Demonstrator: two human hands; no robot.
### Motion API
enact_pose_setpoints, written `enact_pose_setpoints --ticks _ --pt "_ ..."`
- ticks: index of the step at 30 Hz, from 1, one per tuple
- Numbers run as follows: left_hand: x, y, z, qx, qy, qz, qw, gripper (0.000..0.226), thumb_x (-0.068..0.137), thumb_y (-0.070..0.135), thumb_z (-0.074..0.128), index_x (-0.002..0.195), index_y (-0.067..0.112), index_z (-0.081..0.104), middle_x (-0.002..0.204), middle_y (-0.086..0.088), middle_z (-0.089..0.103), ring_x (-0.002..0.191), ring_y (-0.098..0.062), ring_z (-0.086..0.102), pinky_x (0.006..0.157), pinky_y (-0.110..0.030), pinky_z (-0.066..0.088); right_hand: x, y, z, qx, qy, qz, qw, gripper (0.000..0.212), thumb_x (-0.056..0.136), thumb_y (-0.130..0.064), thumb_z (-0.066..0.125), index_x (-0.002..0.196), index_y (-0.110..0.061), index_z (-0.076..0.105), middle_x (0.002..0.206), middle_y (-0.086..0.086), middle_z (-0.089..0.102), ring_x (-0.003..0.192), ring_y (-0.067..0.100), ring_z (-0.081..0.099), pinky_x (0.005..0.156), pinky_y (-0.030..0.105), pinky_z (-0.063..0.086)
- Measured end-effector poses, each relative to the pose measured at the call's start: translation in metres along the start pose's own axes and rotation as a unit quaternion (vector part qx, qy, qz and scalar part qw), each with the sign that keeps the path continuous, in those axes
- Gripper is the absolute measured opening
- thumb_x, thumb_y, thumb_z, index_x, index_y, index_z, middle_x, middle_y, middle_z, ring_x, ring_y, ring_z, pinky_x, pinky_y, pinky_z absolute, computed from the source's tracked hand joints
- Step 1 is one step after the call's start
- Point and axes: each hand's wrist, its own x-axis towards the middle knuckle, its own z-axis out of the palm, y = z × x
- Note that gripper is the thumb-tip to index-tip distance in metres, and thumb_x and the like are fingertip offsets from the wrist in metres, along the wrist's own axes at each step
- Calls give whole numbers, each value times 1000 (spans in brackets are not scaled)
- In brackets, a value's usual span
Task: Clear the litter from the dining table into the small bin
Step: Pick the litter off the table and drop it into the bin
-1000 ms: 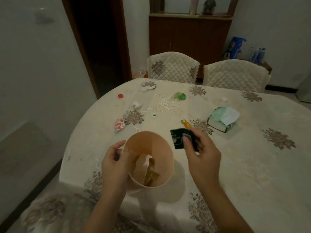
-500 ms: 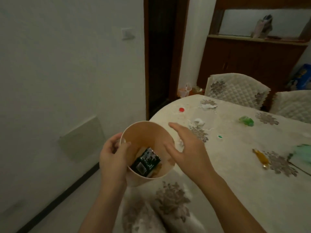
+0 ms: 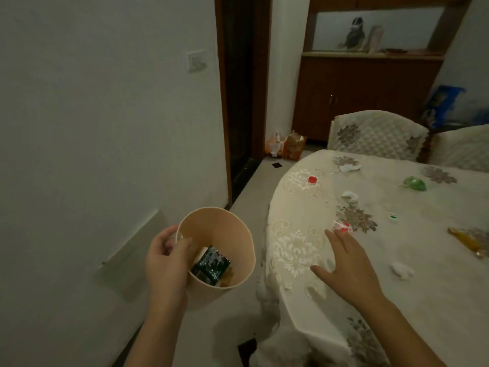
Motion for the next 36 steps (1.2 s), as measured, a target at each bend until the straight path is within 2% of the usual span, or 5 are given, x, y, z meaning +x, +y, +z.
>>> enact_pose_setpoints --ticks 7,17,25,31,36 --pt "65 -28 59 30 -113 -44 992 23 81 6 59 94 25 62 84 -1 60 85 -22 60 79 -41 48 40 37 42 -20 -30 140 990 83 75 -47 65 138 -14 22 148 13 26 135 29 20 111 40 19" --pt "163 -51 195 102 -252 -71 960 30 80 7 59 107 21 59 90 -2 61 85 -19 60 61 -31 46 142 96 95 74 27 295 952 59 78 -9 64 131 -14 39 141 23 33 125 42 32 101 51 34" --pt "191 -71 282 132 -355 -96 921 28 81 13 59 105 27 59 100 -3 61 93 -22 60 64 -34 49 151 106 99 109 96 366 919 14 80 -2 60 83 -14 65 83 16 65 78 30 58 64 31 39" --pt "196 -86 346 128 -480 -85 863 23 82 11 60 98 28 62 90 -4 63 84 -20 62 62 -29 48 187 61 16 180 379 354 836 4 84 -25 61 86 -28 61 82 -10 63 76 3 58 64 16 46" --pt "199 -98 395 140 -590 -89 790 30 77 9 62 103 24 62 99 -11 64 93 -28 63 65 -30 48 243 20 -13 108 290 296 904 10 85 -19 60 94 -22 63 86 -11 59 78 7 55 67 9 42"
